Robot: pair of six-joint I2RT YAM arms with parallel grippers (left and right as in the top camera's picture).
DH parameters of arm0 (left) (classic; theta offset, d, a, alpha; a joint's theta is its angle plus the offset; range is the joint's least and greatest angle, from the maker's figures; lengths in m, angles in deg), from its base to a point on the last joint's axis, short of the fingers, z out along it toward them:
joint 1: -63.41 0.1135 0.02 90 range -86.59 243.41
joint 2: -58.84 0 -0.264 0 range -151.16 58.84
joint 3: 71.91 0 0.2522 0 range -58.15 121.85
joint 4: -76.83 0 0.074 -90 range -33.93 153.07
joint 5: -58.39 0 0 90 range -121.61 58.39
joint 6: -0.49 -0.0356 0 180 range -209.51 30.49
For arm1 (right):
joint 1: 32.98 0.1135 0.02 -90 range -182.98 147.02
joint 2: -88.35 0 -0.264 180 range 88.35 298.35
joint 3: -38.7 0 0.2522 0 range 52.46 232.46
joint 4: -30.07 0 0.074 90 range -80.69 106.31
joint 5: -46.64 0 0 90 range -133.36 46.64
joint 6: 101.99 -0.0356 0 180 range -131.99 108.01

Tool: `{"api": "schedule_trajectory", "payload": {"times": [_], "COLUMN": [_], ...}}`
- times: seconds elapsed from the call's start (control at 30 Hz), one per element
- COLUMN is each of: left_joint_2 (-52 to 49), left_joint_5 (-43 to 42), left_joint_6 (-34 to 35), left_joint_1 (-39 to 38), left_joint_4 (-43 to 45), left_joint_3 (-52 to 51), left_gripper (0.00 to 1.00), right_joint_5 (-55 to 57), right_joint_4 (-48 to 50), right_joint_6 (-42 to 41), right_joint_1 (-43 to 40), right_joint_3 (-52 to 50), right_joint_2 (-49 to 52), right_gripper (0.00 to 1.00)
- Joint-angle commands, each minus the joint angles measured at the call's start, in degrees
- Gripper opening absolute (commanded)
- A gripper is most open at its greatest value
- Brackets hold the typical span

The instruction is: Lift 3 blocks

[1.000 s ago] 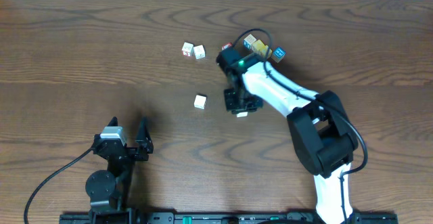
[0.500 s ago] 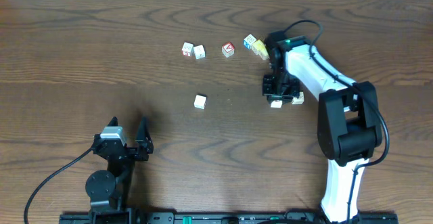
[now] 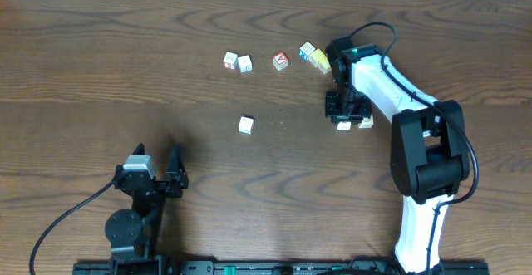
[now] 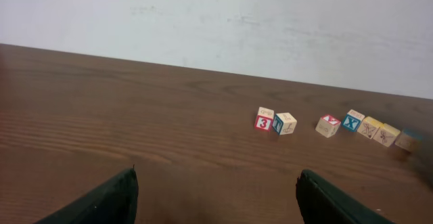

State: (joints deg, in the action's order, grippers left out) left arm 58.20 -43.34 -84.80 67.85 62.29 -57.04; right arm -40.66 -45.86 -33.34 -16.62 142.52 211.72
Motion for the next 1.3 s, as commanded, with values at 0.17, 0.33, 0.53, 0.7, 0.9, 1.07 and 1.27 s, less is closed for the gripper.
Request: {"api": "schedule_trajectory", "payload": {"times": [0.17,0.33,0.53,0.7,0.9,1.07,1.27], "left_joint_2": [0.04,0.04,0.04,0.04,0.04,0.04,0.04], "left_joint_5": [-1.33,-1.33,-1.33,-1.33,-1.33,-1.33,-1.36], "left_joint_6": [0.33,0.33,0.33,0.33,0.33,0.33,0.33], "left_joint_1": [0.26,0.26,0.26,0.26,0.26,0.26,0.26], "left_joint_4": [-1.99,-1.99,-1.99,-1.99,-1.99,-1.99,-1.99], "left_joint_3": [-0.87,-0.87,-0.87,-0.87,-0.87,-0.87,-0.87], "left_gripper": [0.75,0.75,0.75,0.75,0.75,0.75,0.75], "right_joint_5": [2.01,3.3,3.28,3.28,3.23,2.8,-12.26], "right_joint_4": [0.26,-0.24,-0.33,-1.95,-5.01,-8.74,-11.63], "right_joint_6": [2.19,2.16,2.16,2.36,3.72,3.87,9.64], "right_joint_1": [0.11,0.11,0.13,0.11,0.11,0.13,0.5], "right_joint_3": [1.05,1.05,1.09,2.6,6.56,10.73,15.02], "right_joint_2": [1.05,1.05,1.03,1.03,1.03,1.03,1.03], "right_gripper": [0.36,0.4,0.42,0.42,0.43,0.44,0.47]}}
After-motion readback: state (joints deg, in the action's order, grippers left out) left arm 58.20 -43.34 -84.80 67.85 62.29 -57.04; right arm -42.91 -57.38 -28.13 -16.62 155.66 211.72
